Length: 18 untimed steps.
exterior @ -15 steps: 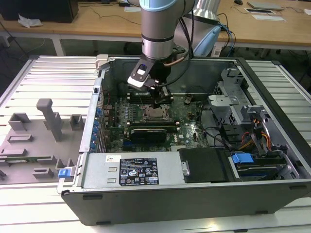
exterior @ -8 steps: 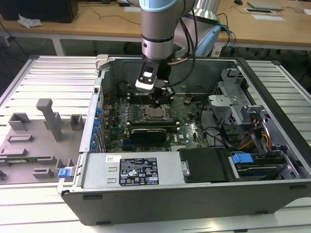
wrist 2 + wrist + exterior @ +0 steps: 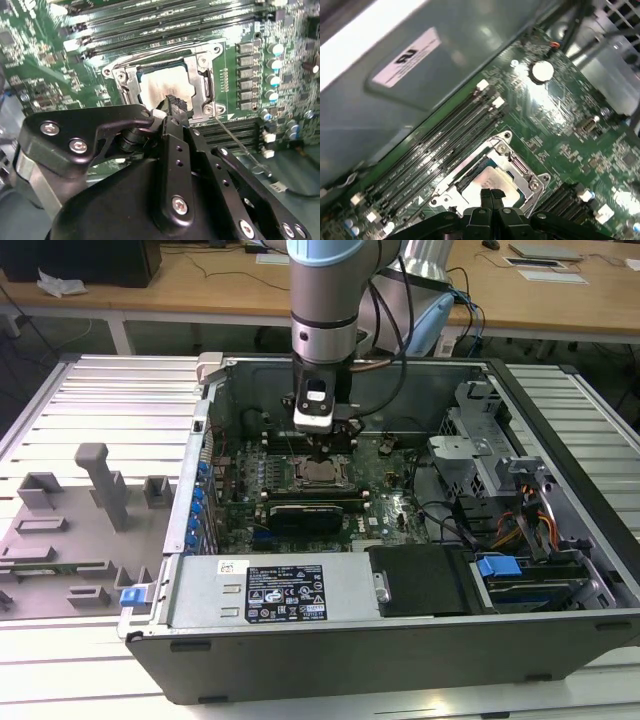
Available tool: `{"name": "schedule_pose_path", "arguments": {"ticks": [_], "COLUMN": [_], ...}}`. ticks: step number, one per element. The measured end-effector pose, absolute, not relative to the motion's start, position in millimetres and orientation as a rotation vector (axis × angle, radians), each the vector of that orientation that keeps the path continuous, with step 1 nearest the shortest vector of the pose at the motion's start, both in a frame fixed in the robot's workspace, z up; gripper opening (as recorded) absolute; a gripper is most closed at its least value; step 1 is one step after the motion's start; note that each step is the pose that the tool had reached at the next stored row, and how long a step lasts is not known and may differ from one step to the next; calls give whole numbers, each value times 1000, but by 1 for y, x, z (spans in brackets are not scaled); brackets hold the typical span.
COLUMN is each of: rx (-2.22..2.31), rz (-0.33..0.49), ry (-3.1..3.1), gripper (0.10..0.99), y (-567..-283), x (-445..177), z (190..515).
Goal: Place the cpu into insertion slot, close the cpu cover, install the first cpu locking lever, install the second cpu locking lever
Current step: 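Close the cpu cover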
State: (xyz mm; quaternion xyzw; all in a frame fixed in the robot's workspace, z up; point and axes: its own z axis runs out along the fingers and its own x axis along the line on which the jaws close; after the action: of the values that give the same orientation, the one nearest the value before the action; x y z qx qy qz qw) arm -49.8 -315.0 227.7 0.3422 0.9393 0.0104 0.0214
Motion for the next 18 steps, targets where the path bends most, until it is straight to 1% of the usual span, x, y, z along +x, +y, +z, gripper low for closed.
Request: {"name": "schedule_pose_path", "arguments": {"ticks": [18], "rx": [410], "rz": [46], "ry": [3077], "gripper": [106], "y": [-315], "x": [-50], "z": [227]}}
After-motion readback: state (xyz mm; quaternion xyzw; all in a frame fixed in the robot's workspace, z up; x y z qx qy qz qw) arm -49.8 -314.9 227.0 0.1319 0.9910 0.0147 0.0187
